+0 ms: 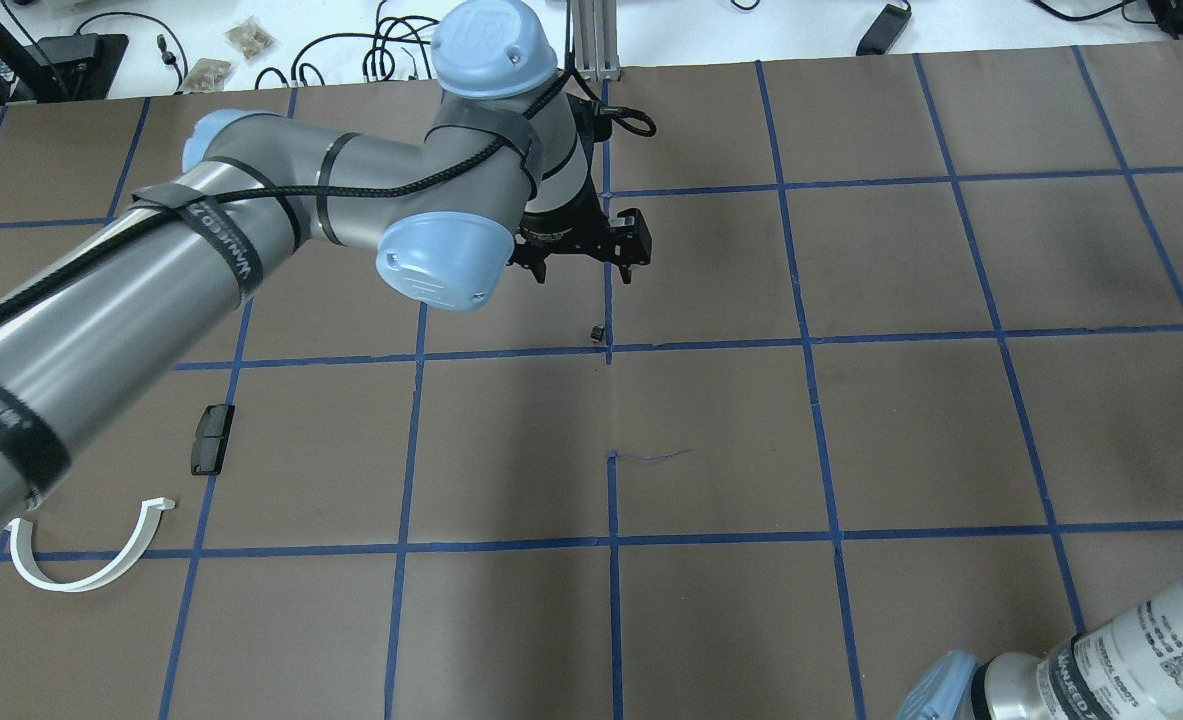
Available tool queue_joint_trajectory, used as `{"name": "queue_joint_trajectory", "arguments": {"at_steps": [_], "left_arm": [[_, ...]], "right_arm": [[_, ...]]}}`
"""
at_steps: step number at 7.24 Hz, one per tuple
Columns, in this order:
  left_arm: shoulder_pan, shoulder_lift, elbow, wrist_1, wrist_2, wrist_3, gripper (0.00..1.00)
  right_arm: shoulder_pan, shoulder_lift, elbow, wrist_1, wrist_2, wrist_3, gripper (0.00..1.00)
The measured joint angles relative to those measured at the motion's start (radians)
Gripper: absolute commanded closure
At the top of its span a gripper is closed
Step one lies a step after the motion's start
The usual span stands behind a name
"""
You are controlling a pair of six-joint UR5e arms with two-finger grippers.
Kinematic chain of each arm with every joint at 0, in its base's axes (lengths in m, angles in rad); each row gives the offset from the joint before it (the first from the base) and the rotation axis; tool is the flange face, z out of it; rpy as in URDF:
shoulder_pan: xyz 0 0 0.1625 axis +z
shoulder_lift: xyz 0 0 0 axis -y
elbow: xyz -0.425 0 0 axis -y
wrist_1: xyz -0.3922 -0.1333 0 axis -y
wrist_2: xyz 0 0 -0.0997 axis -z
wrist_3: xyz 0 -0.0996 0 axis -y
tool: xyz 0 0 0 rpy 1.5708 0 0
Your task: Place bearing gear from tray to pile
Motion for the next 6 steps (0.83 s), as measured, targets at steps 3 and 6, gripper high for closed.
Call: {"name": "queue_joint_trajectory", "arguments": {"at_steps": [3, 6], "left_arm": [[-0.036, -0.111, 0.051, 0.055, 0.015, -0.053, 0.00], [-0.046, -0.172, 0.052, 0.075, 0.068, -0.073, 0.13]], "right_arm": [[-0.047, 0.061, -0.021, -0.004, -0.009, -0.090, 0.13], [-0.057, 0.081, -0.019, -0.006, -0.013, -0.110, 0.45]]}}
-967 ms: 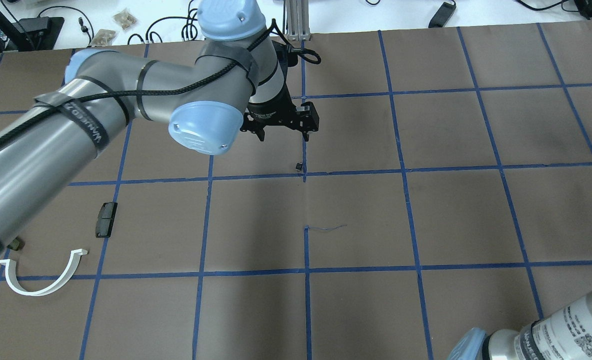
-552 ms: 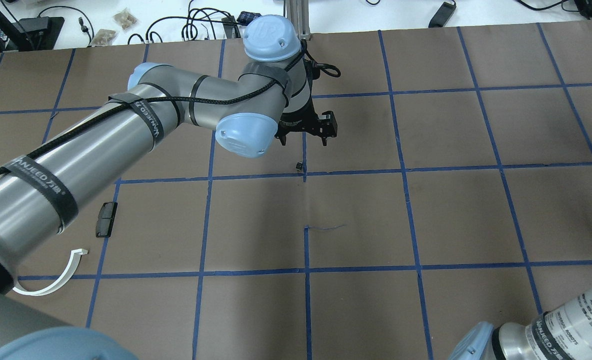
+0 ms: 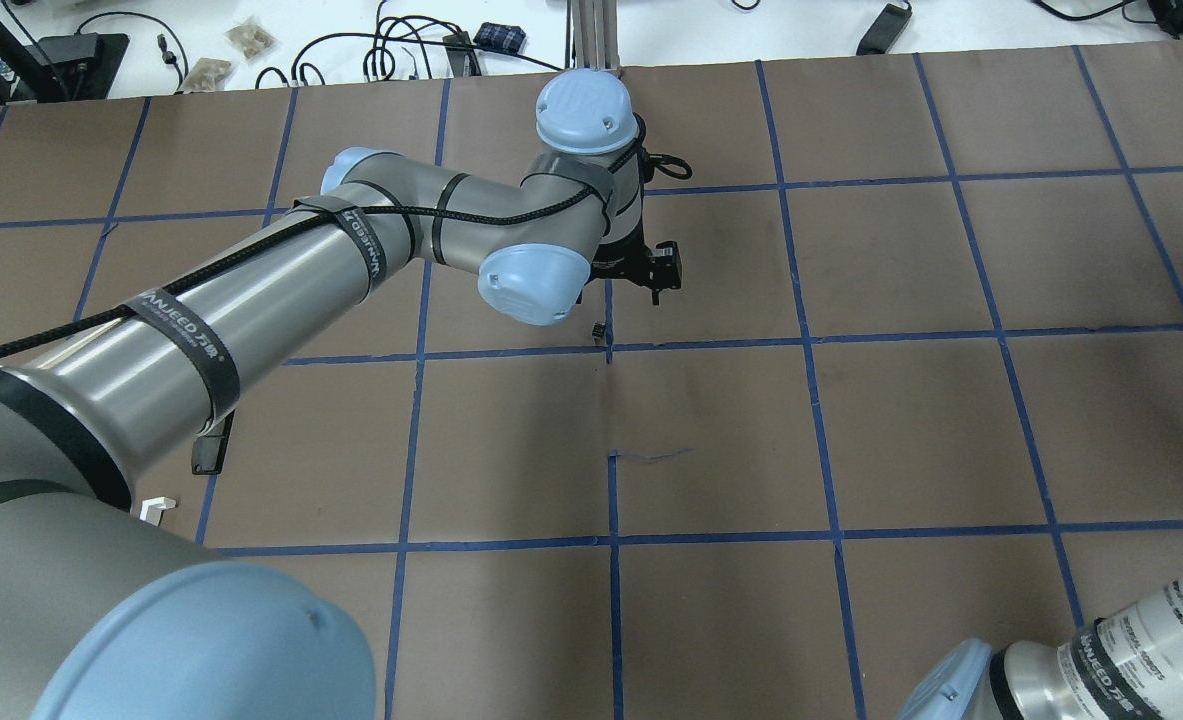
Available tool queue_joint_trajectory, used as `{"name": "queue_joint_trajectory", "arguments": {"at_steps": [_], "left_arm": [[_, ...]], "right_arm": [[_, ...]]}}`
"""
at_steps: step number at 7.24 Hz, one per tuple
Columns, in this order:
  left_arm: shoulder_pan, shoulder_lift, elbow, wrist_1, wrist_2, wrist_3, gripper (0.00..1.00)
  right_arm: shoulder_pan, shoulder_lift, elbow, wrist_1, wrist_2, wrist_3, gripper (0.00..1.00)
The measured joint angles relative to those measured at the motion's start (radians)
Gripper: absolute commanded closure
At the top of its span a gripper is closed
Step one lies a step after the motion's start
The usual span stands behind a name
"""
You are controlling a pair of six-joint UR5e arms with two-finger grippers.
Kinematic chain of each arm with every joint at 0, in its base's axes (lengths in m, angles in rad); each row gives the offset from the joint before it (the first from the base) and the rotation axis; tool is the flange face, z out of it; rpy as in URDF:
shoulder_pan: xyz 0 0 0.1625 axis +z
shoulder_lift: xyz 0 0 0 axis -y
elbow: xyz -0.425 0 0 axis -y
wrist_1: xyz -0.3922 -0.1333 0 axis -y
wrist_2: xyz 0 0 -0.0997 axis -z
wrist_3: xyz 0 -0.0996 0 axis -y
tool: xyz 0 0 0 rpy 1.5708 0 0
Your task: Place bearing gear from tray to pile
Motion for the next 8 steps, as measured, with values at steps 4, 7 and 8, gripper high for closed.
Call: {"name": "queue_joint_trajectory", "arguments": {"at_steps": [4, 7, 8], "left_arm": [[-0.001, -0.040, -0.006, 0.001, 0.031, -0.014, 0.21], [0.001, -0.056, -0.004, 0.002, 0.063, -0.012, 0.35], [0.002, -0.060, 0.001, 0.003, 0.063, -0.015, 0.42]], "right_arm": [[-0.001, 0.003, -0.005, -0.001, -0.027, 0.005, 1.00], [0.002, -0.031, -0.008, 0.030, -0.064, 0.026, 1.00], [0.011, -0.081, -0.006, 0.093, -0.069, 0.068, 1.00]]}}
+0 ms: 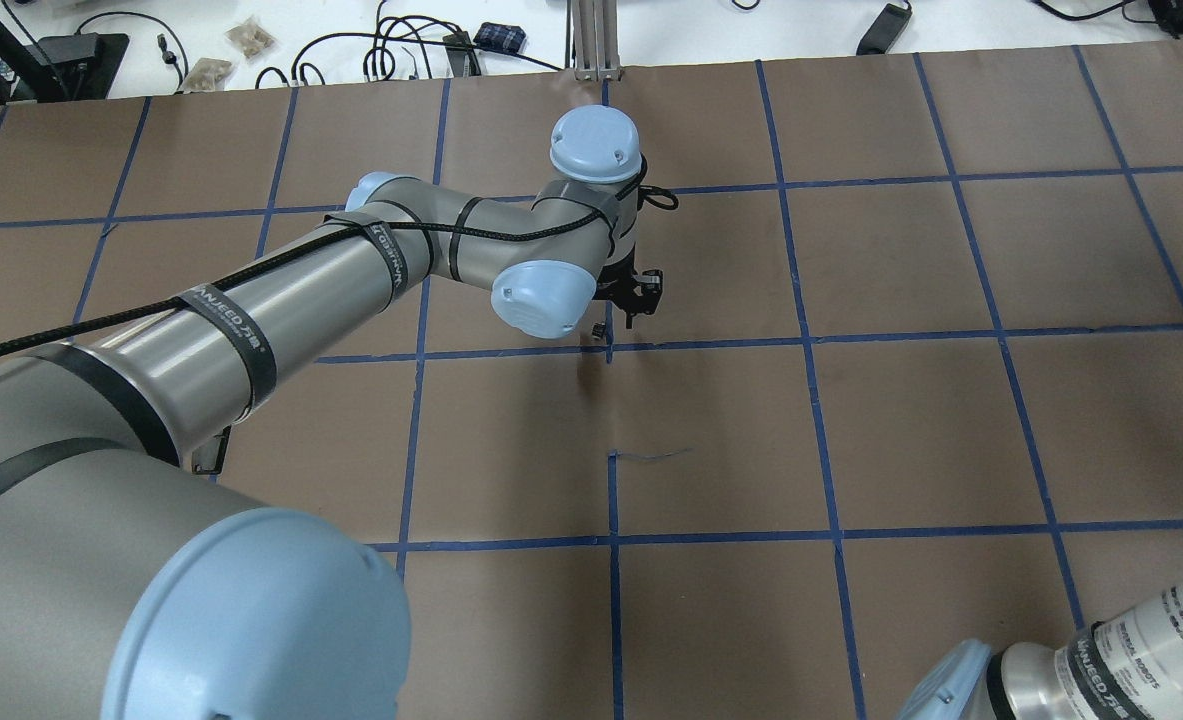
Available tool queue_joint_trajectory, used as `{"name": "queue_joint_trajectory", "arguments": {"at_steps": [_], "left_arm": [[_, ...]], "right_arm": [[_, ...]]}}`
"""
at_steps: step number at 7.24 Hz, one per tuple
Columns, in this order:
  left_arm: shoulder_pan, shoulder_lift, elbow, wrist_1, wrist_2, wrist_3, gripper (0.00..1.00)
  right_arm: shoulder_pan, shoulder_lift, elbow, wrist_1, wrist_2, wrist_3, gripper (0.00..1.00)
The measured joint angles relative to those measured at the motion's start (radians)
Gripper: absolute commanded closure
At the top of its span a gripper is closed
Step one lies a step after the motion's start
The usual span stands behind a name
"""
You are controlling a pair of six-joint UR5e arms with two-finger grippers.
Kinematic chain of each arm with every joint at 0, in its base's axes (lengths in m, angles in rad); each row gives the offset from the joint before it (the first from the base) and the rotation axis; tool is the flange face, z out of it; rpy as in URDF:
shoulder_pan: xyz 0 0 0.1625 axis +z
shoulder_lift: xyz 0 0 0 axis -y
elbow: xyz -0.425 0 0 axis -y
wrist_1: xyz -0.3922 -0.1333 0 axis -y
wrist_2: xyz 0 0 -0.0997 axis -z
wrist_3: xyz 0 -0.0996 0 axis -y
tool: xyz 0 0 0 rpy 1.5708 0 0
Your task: Place bearing gear from tray to pile
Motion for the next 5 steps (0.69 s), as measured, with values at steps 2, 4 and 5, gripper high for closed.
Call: {"name": "queue_joint_trajectory", "arguments": {"at_steps": [2, 4, 5], "left_arm": [[0.001, -0.004, 0.009, 0.002, -0.001, -0.005, 0.73], [0.003, -0.006, 0.003, 0.003, 0.000, -0.003, 1.00], [0.004, -0.006, -0.001, 0.005, 0.000, -0.001, 1.00]], "right_arm": [[0.050, -0.126, 0.005, 0.200, -0.002, 0.149, 1.00], [0.114, -0.221, 0.026, 0.352, -0.002, 0.320, 1.00], [0.150, -0.284, 0.052, 0.402, 0.001, 0.408, 1.00]]}}
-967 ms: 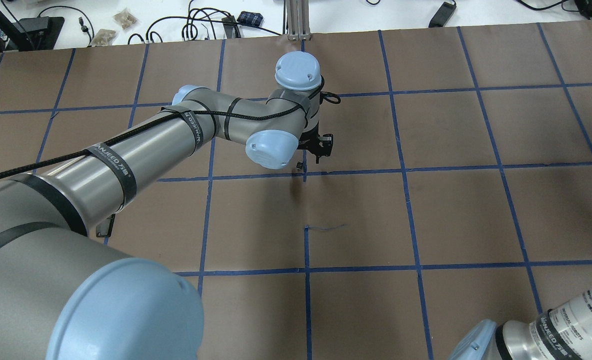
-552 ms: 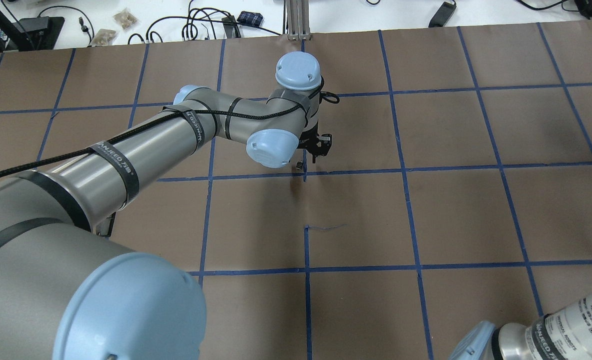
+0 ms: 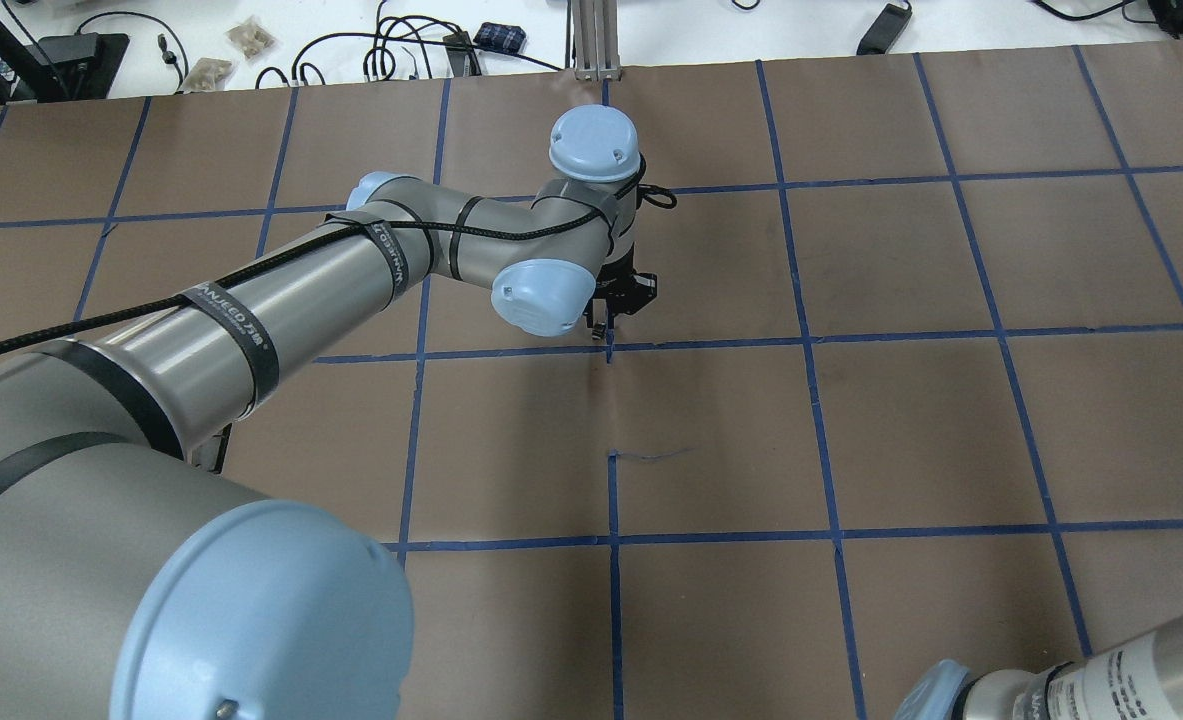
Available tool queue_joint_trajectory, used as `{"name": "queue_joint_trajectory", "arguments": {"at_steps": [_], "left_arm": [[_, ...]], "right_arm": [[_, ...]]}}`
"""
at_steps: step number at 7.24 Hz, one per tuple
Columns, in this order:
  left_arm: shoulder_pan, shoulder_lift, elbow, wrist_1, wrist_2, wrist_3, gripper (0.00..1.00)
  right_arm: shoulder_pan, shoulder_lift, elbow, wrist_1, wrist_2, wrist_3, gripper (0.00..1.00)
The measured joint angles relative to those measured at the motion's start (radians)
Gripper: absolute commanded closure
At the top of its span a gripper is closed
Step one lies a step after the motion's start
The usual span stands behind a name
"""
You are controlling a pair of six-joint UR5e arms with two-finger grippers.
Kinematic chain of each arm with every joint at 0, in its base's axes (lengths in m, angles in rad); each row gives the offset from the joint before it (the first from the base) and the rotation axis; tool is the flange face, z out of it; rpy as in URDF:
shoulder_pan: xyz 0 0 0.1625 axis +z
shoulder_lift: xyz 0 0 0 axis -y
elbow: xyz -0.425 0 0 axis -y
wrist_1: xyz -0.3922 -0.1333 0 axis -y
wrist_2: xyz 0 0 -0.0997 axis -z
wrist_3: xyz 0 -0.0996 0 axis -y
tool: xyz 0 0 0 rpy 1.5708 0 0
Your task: Place bearing gear from tray to pile
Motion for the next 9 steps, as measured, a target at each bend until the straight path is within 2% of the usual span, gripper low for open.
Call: {"name": "queue_joint_trajectory", "arguments": {"at_steps": [3, 5, 7, 9], "left_arm": [[0.030, 0.016, -0.004, -0.002, 0.005, 0.031, 1.00], [0.166, 0.054, -0.010, -0.060, 0.000, 0.183, 1.00], [0.338, 0.125, -0.019, -0.161, 0.010, 0.413, 1.00], [0.537, 0.214, -0.023, -0.282, 0.073, 0.702, 1.00]], "right_arm": [[0.134, -0.167, 0.123, 0.050, 0.008, 0.314, 1.00], [0.243, -0.229, 0.227, 0.014, 0.010, 0.526, 1.00], [0.432, -0.223, 0.326, -0.166, 0.011, 0.754, 1.00], [0.660, -0.144, 0.343, -0.326, 0.025, 1.030, 1.00]]}}
